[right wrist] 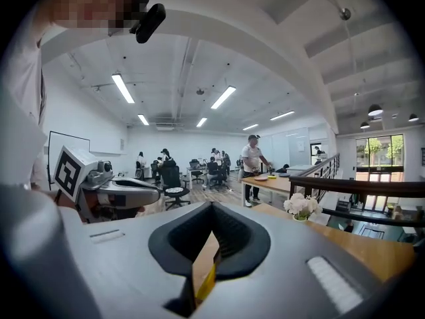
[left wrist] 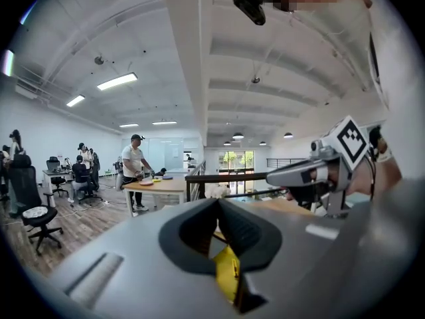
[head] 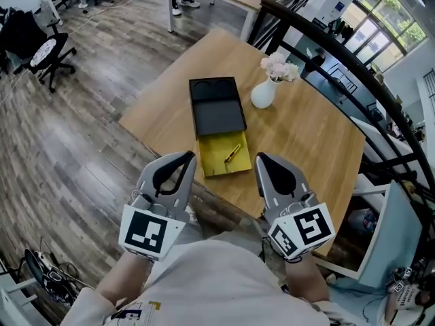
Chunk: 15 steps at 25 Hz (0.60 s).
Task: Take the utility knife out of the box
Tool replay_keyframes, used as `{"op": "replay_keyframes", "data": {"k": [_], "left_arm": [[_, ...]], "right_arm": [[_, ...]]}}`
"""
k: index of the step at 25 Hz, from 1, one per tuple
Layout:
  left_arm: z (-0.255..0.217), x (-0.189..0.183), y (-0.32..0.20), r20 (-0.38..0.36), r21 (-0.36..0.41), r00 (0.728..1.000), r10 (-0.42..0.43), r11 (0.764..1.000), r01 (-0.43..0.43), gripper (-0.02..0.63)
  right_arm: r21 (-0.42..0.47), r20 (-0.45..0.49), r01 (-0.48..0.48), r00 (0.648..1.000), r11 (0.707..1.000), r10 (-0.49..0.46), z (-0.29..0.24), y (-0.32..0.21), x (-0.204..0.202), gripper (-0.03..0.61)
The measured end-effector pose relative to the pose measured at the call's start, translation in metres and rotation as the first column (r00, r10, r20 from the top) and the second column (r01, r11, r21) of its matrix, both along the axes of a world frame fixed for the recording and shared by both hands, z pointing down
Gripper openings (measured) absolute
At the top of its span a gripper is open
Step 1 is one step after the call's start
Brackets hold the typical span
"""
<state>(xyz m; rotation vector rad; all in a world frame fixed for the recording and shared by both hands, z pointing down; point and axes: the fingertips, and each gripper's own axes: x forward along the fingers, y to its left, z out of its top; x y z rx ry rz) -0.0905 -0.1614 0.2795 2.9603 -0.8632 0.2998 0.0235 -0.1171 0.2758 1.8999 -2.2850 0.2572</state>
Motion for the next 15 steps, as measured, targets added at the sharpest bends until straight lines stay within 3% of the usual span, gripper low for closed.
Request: {"op": "replay_keyframes", "data": {"k": [5,15], "left_arm": [[0.008,0.004,-0.017,0.007,0.009,0.998,0.063,0.998,-0.063,0.002],[0.009,0.027,-0.018,0.020,-0.029,0.997,0.071,0.997,-0.071,0.002]], "right_arm": [[-0.010,0.011,-0.050,0.999,0.999,0.050,0.007,-0.011,0.001,0.000],[-0.008,0.031,-0.054,0.998,0.999,0.054,0.004,-0.015,0.028,0.000]]}}
